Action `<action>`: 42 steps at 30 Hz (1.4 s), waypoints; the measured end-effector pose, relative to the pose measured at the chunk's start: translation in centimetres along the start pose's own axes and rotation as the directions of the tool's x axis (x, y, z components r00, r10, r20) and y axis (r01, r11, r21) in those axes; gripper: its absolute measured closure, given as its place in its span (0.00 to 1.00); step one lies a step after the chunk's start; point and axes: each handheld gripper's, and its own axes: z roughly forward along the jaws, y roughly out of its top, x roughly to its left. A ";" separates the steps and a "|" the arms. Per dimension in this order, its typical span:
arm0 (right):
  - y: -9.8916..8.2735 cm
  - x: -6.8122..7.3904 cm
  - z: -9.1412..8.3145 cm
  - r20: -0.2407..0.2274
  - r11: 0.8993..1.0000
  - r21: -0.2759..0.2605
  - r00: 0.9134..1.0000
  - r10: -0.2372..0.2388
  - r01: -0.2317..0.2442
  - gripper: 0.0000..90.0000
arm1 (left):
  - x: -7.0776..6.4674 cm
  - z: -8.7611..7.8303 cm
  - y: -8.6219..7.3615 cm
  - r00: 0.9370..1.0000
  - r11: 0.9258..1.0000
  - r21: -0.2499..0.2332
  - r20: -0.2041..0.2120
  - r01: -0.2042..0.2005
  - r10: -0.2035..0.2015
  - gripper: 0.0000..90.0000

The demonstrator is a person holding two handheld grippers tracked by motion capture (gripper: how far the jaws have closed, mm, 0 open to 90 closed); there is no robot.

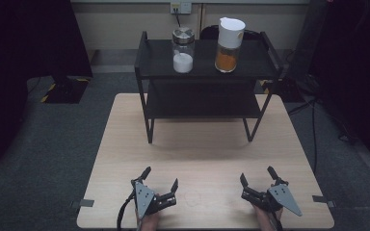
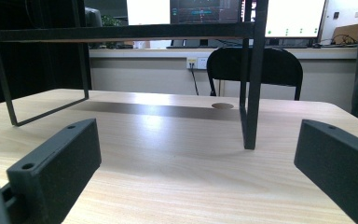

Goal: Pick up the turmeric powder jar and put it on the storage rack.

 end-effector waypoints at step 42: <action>-0.3 1.2 -0.1 0.062 1.000 -0.015 0.998 -0.013 0.014 0.00 | 0.0 0.0 0.0 1.000 1.000 -0.001 0.003 0.001 -0.001 0.00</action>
